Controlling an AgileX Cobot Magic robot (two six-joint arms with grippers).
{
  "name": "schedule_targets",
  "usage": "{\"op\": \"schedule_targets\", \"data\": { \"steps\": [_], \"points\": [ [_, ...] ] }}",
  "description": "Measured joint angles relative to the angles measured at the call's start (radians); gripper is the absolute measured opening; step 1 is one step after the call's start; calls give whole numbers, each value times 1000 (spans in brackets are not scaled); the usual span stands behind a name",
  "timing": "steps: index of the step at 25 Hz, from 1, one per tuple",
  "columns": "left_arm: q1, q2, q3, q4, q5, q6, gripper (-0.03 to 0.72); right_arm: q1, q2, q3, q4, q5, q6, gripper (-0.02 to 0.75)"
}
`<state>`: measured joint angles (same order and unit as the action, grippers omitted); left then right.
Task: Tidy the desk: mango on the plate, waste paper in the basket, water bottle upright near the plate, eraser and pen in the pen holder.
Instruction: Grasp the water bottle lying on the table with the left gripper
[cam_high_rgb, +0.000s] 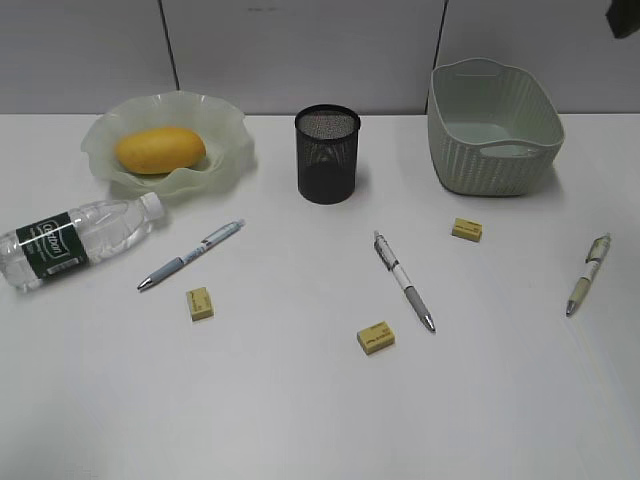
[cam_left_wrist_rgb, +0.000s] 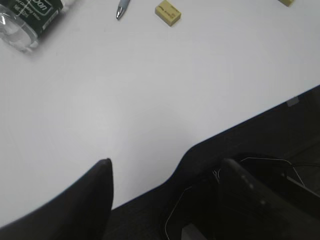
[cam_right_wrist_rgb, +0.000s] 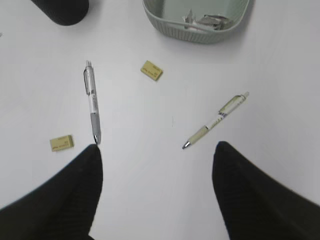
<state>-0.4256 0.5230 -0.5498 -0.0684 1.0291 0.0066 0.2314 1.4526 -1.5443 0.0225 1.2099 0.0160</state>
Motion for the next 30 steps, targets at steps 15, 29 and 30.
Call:
{"op": "schedule_targets", "data": {
  "steps": [15,29,30],
  "points": [
    [0,0,0,0,0,0,499,0,-713,645,0,-83,-9,533],
    [0,0,0,-1,0,0,499,1,-1183,938,2,-88,-8,532],
    [0,0,0,-1,0,0,499,1,-1194,954,2,-89,-8,532]
  ]
}}
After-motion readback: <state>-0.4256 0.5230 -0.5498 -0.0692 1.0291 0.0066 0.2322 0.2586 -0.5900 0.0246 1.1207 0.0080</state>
